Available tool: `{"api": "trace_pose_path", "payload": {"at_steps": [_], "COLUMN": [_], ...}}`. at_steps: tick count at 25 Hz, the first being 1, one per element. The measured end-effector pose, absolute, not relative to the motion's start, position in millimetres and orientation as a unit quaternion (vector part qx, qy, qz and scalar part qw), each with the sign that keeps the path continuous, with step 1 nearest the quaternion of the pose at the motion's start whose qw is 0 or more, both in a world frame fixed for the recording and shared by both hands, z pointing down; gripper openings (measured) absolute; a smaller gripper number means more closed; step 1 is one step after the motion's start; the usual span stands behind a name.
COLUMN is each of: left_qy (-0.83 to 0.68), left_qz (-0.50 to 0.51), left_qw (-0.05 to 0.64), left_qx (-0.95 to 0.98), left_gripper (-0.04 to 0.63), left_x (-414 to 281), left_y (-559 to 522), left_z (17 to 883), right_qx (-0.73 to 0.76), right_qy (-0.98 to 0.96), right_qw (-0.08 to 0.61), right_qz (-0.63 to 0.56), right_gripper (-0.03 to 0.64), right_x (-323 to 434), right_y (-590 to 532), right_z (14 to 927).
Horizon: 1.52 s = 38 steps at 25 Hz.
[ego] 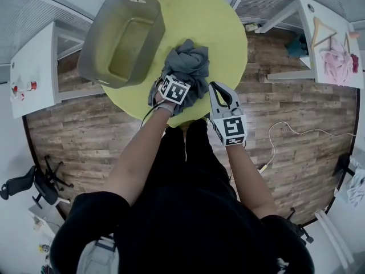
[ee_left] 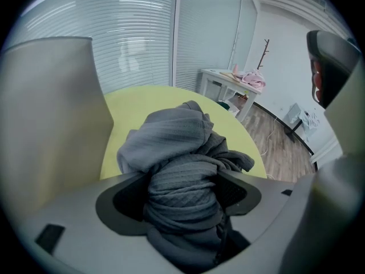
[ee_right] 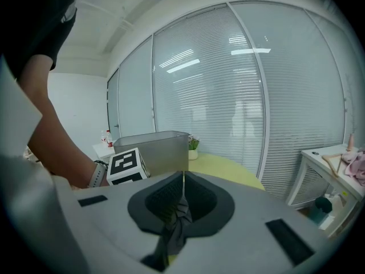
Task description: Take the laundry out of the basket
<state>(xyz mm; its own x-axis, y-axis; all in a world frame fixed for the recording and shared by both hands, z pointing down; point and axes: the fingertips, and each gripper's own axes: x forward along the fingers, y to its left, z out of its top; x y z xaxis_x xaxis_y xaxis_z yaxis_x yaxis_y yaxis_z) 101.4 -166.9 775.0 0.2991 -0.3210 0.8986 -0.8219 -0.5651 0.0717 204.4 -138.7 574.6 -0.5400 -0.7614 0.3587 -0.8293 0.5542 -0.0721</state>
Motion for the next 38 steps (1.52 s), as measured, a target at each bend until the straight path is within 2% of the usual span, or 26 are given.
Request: {"api": "trace_pose_path", "payload": {"at_steps": [12, 21, 29, 35, 38], "left_qy": [-0.39, -0.415, -0.43, -0.455, -0.448], "left_qz": [0.375, 0.261, 0.161, 0.115, 0.094], "left_qw": [0.224, 0.128, 0.053, -0.002, -0.004], "left_qx": [0.811, 0.862, 0.887, 0.883, 0.889], "left_gripper": [0.345, 0.325, 0.202, 0.041, 0.012], "left_x": [94, 76, 65, 51, 50], "left_y": [-170, -159, -123, -112, -107], "left_z": [672, 547, 454, 414, 399], "right_qx": [0.451, 0.415, 0.358, 0.323, 0.312], "right_qy": [-0.878, -0.901, -0.929, -0.944, -0.949], "right_qw": [0.128, 0.096, 0.074, 0.04, 0.015], "right_qz": [0.1, 0.077, 0.057, 0.048, 0.049], "right_gripper": [0.025, 0.025, 0.023, 0.023, 0.023], "right_x": [191, 167, 144, 124, 118], "right_y": [-150, -138, -112, -99, -98], "right_z": [545, 492, 439, 402, 386]}}
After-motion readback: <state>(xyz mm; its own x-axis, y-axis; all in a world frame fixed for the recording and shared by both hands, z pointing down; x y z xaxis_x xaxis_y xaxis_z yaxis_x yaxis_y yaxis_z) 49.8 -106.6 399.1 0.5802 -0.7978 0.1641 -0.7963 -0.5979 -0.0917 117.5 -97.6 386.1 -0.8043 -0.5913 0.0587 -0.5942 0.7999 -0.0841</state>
